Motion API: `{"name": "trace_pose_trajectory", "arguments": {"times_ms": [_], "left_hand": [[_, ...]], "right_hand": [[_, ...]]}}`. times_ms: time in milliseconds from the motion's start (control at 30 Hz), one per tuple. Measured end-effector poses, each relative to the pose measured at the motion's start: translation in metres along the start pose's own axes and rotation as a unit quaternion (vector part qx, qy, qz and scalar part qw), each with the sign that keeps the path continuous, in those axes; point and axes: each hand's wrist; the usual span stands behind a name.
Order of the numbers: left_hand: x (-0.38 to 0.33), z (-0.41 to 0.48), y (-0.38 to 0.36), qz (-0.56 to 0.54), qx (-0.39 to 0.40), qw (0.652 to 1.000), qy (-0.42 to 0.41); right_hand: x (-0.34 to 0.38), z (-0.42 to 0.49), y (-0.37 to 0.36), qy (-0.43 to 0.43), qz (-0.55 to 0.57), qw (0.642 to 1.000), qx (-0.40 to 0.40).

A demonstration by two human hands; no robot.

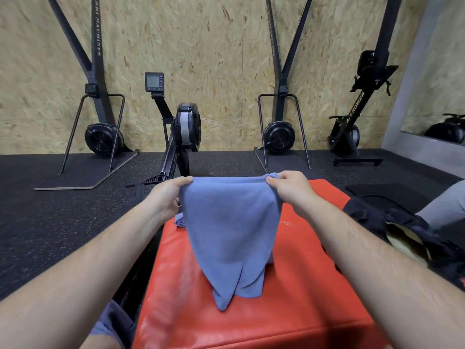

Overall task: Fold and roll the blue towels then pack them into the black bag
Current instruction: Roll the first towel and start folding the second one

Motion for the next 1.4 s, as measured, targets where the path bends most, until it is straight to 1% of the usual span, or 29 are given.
{"name": "trace_pose_trajectory", "arguments": {"times_ms": [100,200,333,433,533,633,733,833,1033,1133,1233,1300,1400], "left_hand": [[-0.004,0.003,0.01,-0.03,-0.054,0.998,-0.016],[-0.008,0.003,0.015,-0.045,-0.076,0.996,-0.031],[-0.02,0.0,0.014,-0.071,-0.07,0.994,-0.047],[-0.034,-0.001,0.014,-0.039,-0.057,0.996,-0.058],[-0.047,-0.005,0.013,-0.018,-0.038,0.998,-0.048],[-0.055,-0.009,0.009,-0.011,-0.039,0.998,-0.058],[-0.06,-0.011,0.007,-0.011,-0.067,0.993,-0.095],[-0.061,-0.014,0.01,0.0,-0.094,0.985,-0.142],[-0.056,-0.032,0.018,0.027,-0.1,0.974,-0.202],[-0.059,-0.046,0.019,0.027,-0.103,0.967,-0.232],[-0.064,-0.062,0.018,0.027,-0.088,0.959,-0.267],[-0.066,-0.072,0.016,0.059,-0.076,0.95,-0.298],[-0.068,-0.075,0.011,0.132,-0.094,0.931,-0.327]], "right_hand": [[-0.005,0.001,0.006,-0.041,0.04,0.998,-0.008],[-0.007,0.001,0.012,-0.059,0.126,0.99,-0.024],[0.004,0.003,0.019,-0.064,0.193,0.979,-0.011],[0.013,0.007,0.028,-0.047,0.212,0.976,-0.011],[0.018,0.015,0.037,-0.019,0.208,0.978,0.002],[0.025,0.022,0.041,-0.013,0.189,0.982,0.003],[0.029,0.026,0.044,-0.01,0.172,0.985,-0.009],[0.033,0.023,0.045,0.0,0.18,0.984,-0.019],[0.037,0.008,0.05,0.033,0.167,0.985,-0.024],[0.047,-0.004,0.061,0.062,0.179,0.982,-0.019],[0.061,-0.017,0.078,0.094,0.198,0.975,-0.022],[0.069,-0.02,0.09,0.108,0.201,0.974,-0.016],[0.076,-0.018,0.1,0.109,0.161,0.981,0.006]]}}
Point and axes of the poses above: each hand's wrist, its own z-axis towards the middle knuckle, its own y-axis out of the back of the hand, x = y × z, and after that the axes turned 11 degrees about y, right-handed
